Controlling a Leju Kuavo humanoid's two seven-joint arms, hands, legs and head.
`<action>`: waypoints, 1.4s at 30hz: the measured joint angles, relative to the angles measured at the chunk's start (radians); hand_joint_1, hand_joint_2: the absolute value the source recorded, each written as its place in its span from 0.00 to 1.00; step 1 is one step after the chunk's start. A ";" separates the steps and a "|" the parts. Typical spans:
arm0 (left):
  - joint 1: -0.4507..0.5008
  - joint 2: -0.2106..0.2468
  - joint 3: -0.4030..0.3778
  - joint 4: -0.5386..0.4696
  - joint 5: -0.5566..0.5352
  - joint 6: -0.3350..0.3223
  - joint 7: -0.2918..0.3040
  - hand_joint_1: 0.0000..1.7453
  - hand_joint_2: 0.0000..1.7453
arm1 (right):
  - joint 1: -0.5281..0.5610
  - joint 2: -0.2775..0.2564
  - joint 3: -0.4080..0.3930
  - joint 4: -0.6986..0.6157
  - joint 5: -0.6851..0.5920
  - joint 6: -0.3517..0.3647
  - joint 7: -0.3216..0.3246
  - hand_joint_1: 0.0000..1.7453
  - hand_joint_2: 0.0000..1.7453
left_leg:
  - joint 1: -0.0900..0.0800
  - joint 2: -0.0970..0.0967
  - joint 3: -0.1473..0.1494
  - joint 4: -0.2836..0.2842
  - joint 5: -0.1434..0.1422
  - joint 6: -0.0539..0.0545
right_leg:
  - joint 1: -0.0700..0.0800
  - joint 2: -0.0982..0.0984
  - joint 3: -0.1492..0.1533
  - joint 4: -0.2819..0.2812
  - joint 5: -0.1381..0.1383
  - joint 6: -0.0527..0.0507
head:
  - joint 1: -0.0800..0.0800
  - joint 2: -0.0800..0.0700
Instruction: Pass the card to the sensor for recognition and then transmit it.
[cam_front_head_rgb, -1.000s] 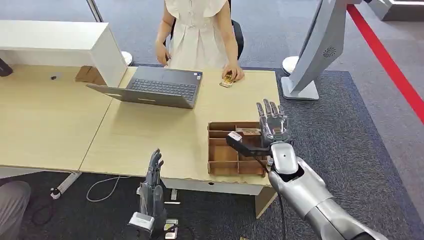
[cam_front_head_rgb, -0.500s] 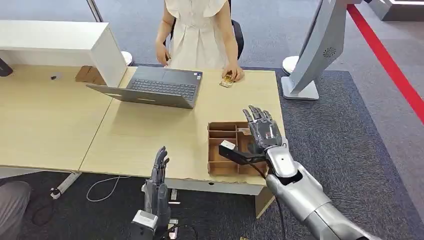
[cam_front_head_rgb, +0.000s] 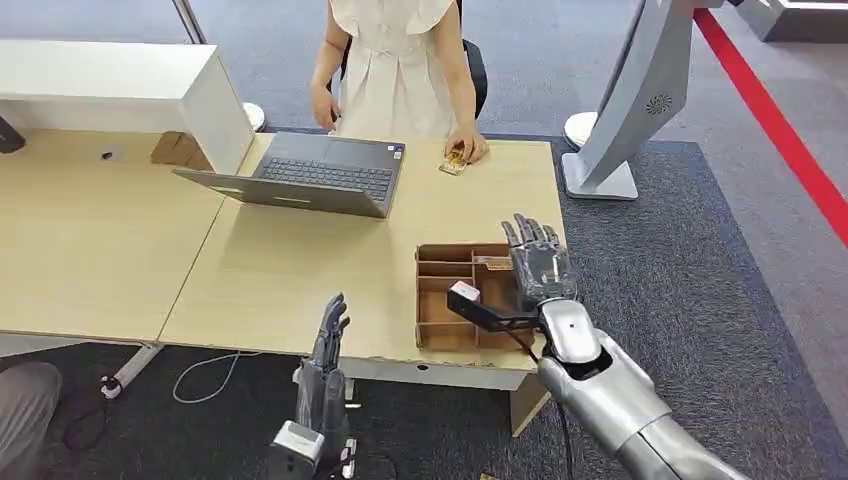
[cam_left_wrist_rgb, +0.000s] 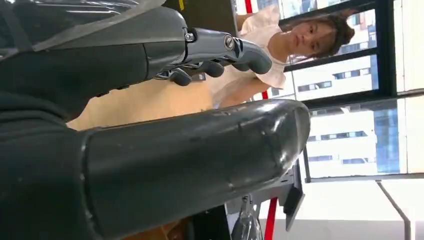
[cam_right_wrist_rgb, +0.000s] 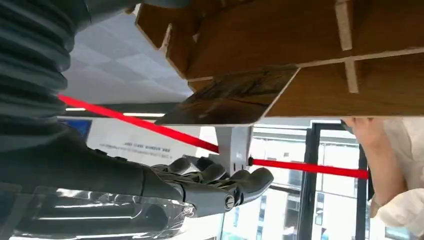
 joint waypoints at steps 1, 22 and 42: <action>0.000 0.000 0.000 0.000 -0.001 0.000 0.000 0.00 0.00 | 0.002 -0.003 -0.002 -0.003 0.003 0.000 0.003 0.00 1.00 | 0.000 0.000 0.000 0.000 0.000 0.000 | 0.000 0.000 0.000 0.000 0.000 0.000 | 0.000 0.000; -0.005 0.003 -0.010 0.000 -0.004 0.000 -0.013 0.00 0.00 | 0.021 -0.017 -0.031 -0.054 0.029 -0.009 -0.018 0.00 1.00 | 0.000 0.000 0.000 0.000 0.000 0.000 | 0.000 0.000 0.000 0.000 0.000 0.000 | 0.000 0.000; -0.009 0.003 -0.016 0.003 0.010 0.000 -0.018 0.00 0.00 | 0.017 0.017 -0.029 -0.036 -0.008 -0.010 -0.051 1.00 1.00 | 0.000 0.000 0.000 0.000 0.000 0.000 | 0.000 0.000 0.000 0.000 0.000 0.000 | 0.000 0.000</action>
